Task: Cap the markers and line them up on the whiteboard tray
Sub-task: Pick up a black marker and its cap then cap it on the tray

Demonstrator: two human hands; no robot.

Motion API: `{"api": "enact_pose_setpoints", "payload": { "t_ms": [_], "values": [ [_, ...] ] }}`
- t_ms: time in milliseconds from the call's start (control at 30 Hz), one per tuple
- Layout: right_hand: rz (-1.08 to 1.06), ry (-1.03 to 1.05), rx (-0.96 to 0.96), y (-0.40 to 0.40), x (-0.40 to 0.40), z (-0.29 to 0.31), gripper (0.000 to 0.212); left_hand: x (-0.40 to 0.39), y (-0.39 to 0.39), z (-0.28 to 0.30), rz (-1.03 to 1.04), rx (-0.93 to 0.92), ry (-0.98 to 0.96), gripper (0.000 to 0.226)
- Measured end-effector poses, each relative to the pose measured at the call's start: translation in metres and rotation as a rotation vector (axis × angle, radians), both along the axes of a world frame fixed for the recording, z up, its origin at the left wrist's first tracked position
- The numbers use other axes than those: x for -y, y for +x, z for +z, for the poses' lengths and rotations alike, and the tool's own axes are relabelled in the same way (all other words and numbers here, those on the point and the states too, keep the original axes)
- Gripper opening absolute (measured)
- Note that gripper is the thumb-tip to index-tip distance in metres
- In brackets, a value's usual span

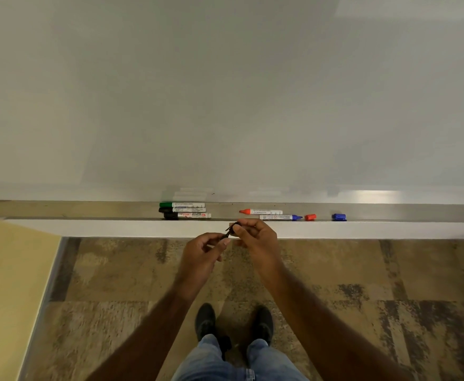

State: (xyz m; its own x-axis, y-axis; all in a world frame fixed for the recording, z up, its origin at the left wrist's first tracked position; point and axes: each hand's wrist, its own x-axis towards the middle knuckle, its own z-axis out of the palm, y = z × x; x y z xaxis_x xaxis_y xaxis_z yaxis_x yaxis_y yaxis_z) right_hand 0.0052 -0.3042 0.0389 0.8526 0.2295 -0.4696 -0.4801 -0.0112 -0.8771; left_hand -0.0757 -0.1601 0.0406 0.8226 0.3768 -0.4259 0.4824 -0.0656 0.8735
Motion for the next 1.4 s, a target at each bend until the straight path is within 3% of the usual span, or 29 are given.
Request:
{"api": "enact_pose_setpoints", "payload": {
  "t_ms": [100,300,533,700,867,1033,1167,1400],
  "values": [
    [0.051,-0.016,0.020,-0.003,0.001,0.000,0.022,0.000,-0.001,0.001,-0.049,-0.003,0.042,0.008],
    [0.118,-0.086,0.121,-0.005,0.000,-0.003,0.021,-0.002,-0.008,-0.007,-0.142,0.010,0.039,0.012],
    [0.269,-0.326,0.306,-0.007,0.000,-0.008,0.024,0.002,-0.007,-0.004,-0.147,-0.057,0.117,0.036],
    [0.301,-0.289,0.320,-0.014,-0.001,-0.002,0.024,0.002,0.001,-0.001,-0.175,-0.163,0.037,0.083],
    [0.344,-0.249,0.308,-0.014,-0.002,0.005,0.023,0.005,0.003,-0.005,-0.153,-0.182,0.077,0.072],
    [0.343,-0.249,0.286,-0.015,0.002,0.005,0.037,0.004,0.000,-0.012,-0.137,-0.195,0.015,0.093],
    [0.313,-0.226,0.255,-0.020,0.000,0.003,0.046,0.008,0.000,-0.010,-0.076,-0.198,-0.006,0.070],
    [0.285,-0.202,0.190,-0.019,-0.002,0.003,0.042,0.017,0.012,0.001,0.142,-0.202,-0.381,0.070]
  ]
}}
